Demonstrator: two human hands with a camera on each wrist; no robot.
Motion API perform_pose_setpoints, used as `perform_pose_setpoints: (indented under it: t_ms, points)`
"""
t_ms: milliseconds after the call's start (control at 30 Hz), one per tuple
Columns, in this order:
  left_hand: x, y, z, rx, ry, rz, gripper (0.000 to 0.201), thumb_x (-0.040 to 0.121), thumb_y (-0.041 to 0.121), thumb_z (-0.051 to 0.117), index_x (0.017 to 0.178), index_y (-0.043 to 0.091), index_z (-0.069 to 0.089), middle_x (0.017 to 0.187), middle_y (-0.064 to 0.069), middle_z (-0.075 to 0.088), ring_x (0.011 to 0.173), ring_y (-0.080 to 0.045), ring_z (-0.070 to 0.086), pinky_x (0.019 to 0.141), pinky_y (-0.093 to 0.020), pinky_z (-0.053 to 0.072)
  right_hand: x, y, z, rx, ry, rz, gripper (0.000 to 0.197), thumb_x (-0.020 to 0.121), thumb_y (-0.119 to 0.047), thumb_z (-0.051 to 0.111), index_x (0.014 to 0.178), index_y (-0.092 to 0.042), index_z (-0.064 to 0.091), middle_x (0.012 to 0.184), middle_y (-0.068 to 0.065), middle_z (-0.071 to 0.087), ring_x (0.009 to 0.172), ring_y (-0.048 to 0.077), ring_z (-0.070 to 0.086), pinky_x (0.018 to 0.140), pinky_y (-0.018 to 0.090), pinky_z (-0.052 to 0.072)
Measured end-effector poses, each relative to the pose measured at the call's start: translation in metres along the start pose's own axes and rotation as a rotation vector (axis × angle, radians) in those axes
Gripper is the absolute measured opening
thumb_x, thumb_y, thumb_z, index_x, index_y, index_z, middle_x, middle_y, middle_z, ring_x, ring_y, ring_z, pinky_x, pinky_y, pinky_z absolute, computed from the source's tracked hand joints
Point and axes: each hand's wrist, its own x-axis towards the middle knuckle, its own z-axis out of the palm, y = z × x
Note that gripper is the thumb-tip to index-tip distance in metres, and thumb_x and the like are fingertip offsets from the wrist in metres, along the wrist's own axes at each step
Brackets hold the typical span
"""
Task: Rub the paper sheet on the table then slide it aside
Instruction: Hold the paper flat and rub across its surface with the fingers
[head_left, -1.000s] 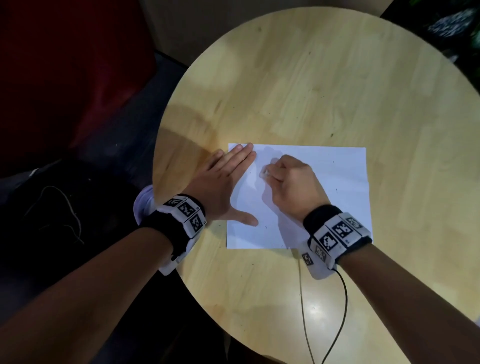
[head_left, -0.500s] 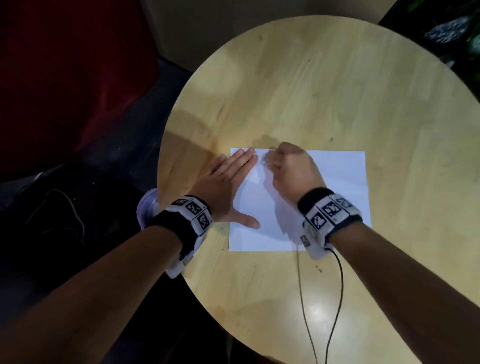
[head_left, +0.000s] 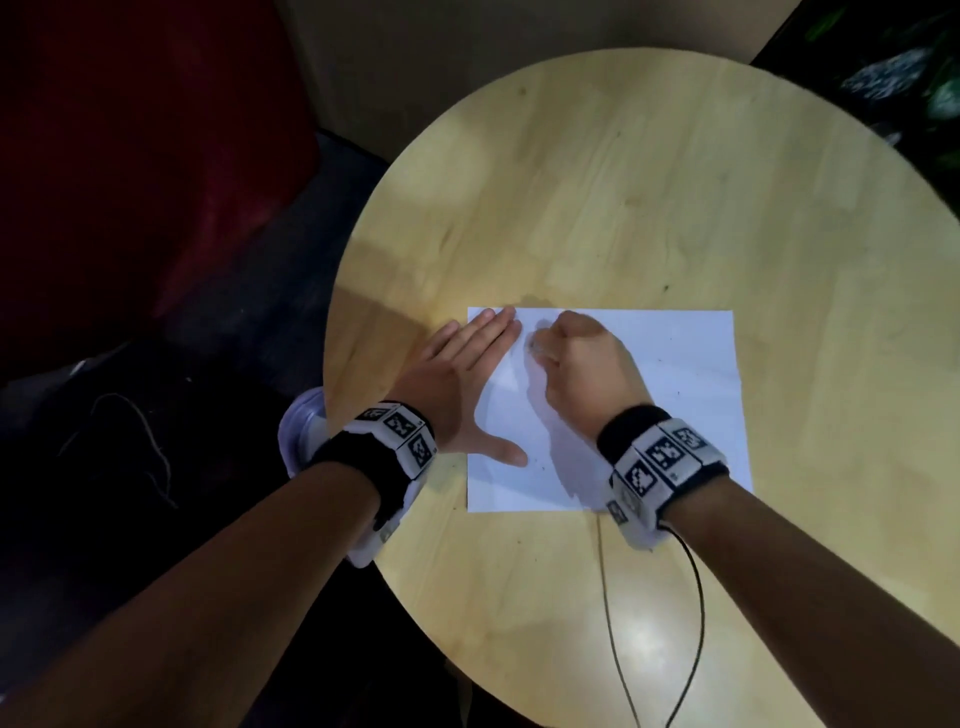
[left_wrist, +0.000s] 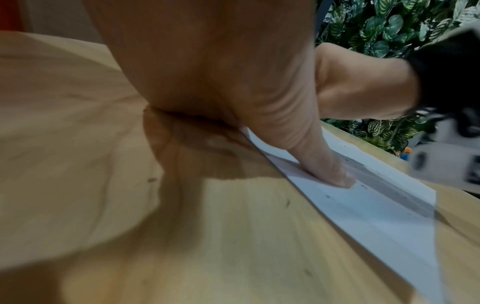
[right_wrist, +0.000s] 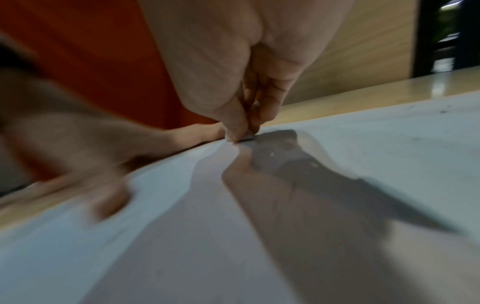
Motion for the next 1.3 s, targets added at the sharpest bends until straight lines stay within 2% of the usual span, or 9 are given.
perform_pose_setpoints:
  t_ms: [167,333,467,600,800,867,1000,1167,1300]
  points:
    - [0.000,0.000,0.001,0.004,0.029,0.007,0.143,0.062,0.095,0.058,0.161,0.022,-0.016,0.166,0.009,-0.027,0.148,-0.002,-0.030,0.118,-0.029,-0.024,-0.065,-0.017,0.002,0.049,-0.199,-0.184,0.020,0.065,-0.002,0.070,0.082,-0.012,0.070,0.084,0.004,0.059,0.075,0.026,0.062,0.050,0.028,0.051]
    - [0.001,0.003,-0.003,0.002,0.000,-0.005,0.143,0.063,0.091,0.061,0.160,0.022,-0.019,0.165,0.009,-0.029,0.150,-0.005,-0.027,0.119,-0.029,-0.022,-0.001,-0.007,-0.002,0.008,-0.038,-0.008,0.023,0.067,0.007,0.064,0.084,-0.007,0.069,0.082,0.011,0.058,0.072,0.032,0.061,0.054,0.030,0.046]
    - [-0.001,0.004,-0.002,0.017,0.011,-0.015,0.143,0.063,0.092,0.060,0.160,0.022,-0.018,0.165,0.009,-0.028,0.152,-0.006,-0.025,0.122,-0.031,-0.019,-0.037,-0.014,0.003,0.022,-0.090,-0.047,0.019,0.060,0.003,0.069,0.076,-0.007,0.065,0.076,0.009,0.055,0.065,0.030,0.058,0.048,0.024,0.037]
    - [-0.001,0.003,-0.003,0.014,0.019,-0.007,0.143,0.064,0.092,0.061,0.161,0.021,-0.017,0.166,0.009,-0.027,0.151,-0.005,-0.026,0.118,-0.028,-0.023,-0.056,-0.009,0.005,0.043,-0.161,-0.153,0.014,0.067,-0.006,0.061,0.078,-0.009,0.069,0.079,0.007,0.056,0.068,0.030,0.059,0.047,0.028,0.048]
    - [0.000,0.004,-0.003,0.015,0.020,-0.012,0.145,0.060,0.096,0.058,0.161,0.024,-0.017,0.166,0.011,-0.026,0.146,0.000,-0.030,0.113,-0.024,-0.028,-0.010,-0.008,0.004,0.001,0.002,0.061,0.023,0.062,0.008,0.068,0.082,-0.006,0.069,0.080,0.010,0.058,0.072,0.032,0.060,0.050,0.025,0.039]
    - [0.000,0.004,-0.002,0.019,0.023,-0.013,0.145,0.060,0.096,0.058,0.161,0.023,-0.016,0.167,0.010,-0.025,0.148,-0.002,-0.028,0.115,-0.025,-0.026,-0.043,-0.015,0.008,0.021,-0.050,0.019,0.021,0.062,0.002,0.068,0.079,-0.009,0.065,0.080,0.008,0.056,0.071,0.030,0.058,0.049,0.024,0.033]
    - [-0.001,0.003,0.000,0.015,0.041,-0.004,0.150,0.055,0.095,0.063,0.162,0.020,-0.011,0.168,0.008,-0.020,0.149,-0.001,-0.026,0.112,-0.023,-0.030,-0.092,-0.017,0.003,0.070,-0.233,-0.056,0.020,0.069,-0.004,0.064,0.087,-0.012,0.063,0.090,0.004,0.056,0.080,0.025,0.057,0.057,0.024,0.044]
    - [0.000,0.003,-0.001,0.014,0.025,-0.001,0.152,0.054,0.095,0.063,0.161,0.021,-0.017,0.166,0.010,-0.024,0.145,0.001,-0.030,0.111,-0.022,-0.030,-0.003,0.006,0.000,-0.021,-0.016,0.065,0.019,0.071,0.005,0.065,0.085,-0.007,0.069,0.085,0.012,0.060,0.076,0.032,0.061,0.054,0.026,0.042]
    - [0.000,0.003,-0.001,0.018,0.021,-0.009,0.151,0.054,0.097,0.059,0.161,0.020,-0.017,0.167,0.008,-0.024,0.144,0.001,-0.031,0.111,-0.022,-0.031,-0.033,0.006,0.001,-0.015,-0.009,0.017,0.017,0.069,0.005,0.066,0.078,-0.008,0.063,0.080,0.009,0.056,0.071,0.031,0.057,0.051,0.024,0.035]
